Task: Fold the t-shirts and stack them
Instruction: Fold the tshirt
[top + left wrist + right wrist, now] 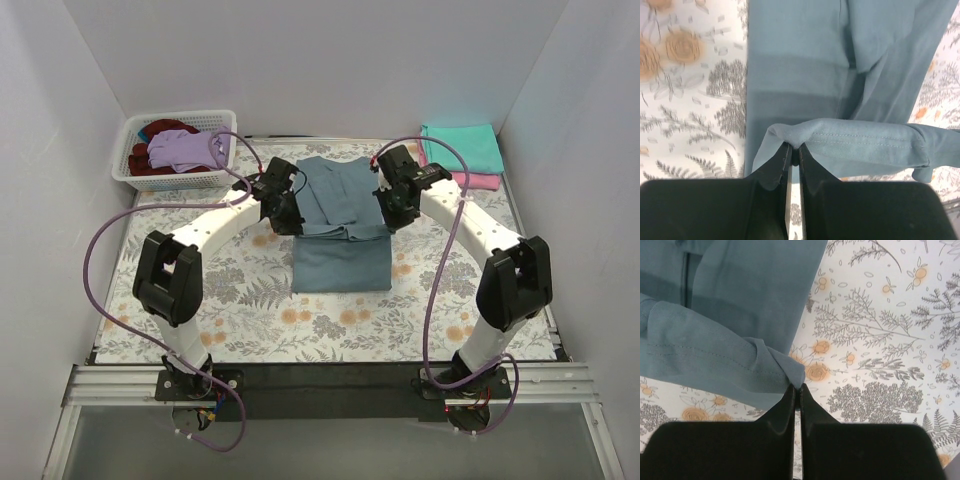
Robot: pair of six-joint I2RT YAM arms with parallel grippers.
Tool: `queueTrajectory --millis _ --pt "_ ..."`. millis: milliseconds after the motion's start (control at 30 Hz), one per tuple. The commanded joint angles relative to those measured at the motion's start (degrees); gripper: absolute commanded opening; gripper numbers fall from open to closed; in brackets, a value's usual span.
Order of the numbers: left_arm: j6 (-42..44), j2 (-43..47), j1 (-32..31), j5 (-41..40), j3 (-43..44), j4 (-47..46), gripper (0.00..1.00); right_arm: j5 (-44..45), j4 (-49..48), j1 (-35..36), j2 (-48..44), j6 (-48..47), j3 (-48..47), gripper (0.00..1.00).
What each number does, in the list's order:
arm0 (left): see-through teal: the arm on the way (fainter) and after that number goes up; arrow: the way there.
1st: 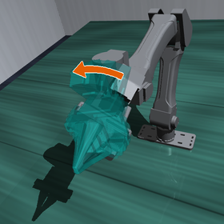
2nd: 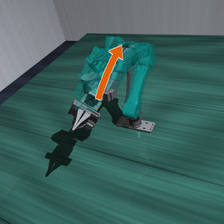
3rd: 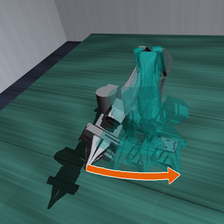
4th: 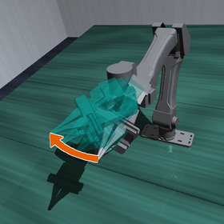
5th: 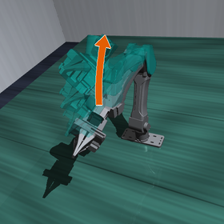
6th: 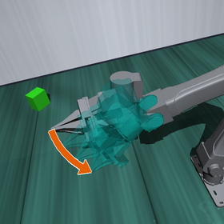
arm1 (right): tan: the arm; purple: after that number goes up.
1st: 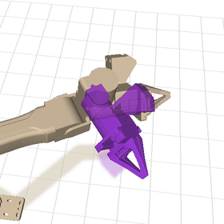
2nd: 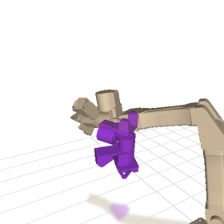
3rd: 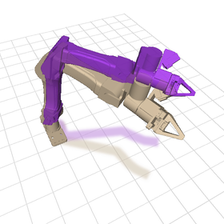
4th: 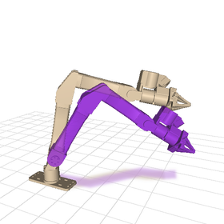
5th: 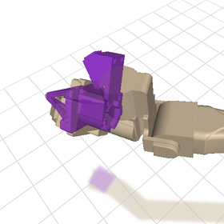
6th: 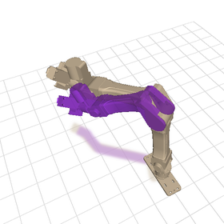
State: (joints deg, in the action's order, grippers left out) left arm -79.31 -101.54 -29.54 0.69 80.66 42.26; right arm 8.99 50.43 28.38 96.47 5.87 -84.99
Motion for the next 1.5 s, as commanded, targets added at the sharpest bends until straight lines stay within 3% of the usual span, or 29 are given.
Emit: queueTrajectory --millis 0,367,733,800,833,900,1067,1267,1467 --pt "3.1 -2.8 2.2 -2.3 4.0 -0.7 0.00 0.0 -2.4 -2.1 2.2 -2.7 -4.0 0.01" --pt "4.9 -12.7 5.0 -2.4 8.2 -3.3 0.00 -2.1 -7.1 -4.9 14.4 -2.8 -10.1 0.01" --pt "6.1 -14.7 5.1 -2.2 8.2 -6.8 0.06 -0.4 -11.6 -6.1 17.4 -1.2 -7.1 0.01" --pt "6.4 -14.1 5.1 -2.3 8.1 -6.9 0.10 -0.2 -11.4 -6.1 16.8 -1.0 -6.5 0.07" --pt "6.5 -13.4 5.1 -2.4 7.8 -6.9 0.13 -0.1 -11.4 -6.1 16.4 -0.5 -6.3 0.16" --pt "6.6 -12.1 5.1 -2.3 7.5 -6.8 0.20 -0.2 -11.6 -6.1 14.1 0.4 -4.6 0.23" --pt "5.7 -4.5 4.6 -1.7 3.7 -7.2 0.36 -2.0 -14.7 -4.2 6.0 2.8 1.6 0.28" --pt "1.2 5.8 -1.5 -2.3 -8.0 -11.4 0.34 -9.9 -25.8 1.3 0.0 5.6 9.5 0.27" --pt "-2.5 5.9 -7.8 -1.4 -16.8 -16.1 0.25 -16.3 -35.3 4.8 3.5 7.8 11.9 0.23"
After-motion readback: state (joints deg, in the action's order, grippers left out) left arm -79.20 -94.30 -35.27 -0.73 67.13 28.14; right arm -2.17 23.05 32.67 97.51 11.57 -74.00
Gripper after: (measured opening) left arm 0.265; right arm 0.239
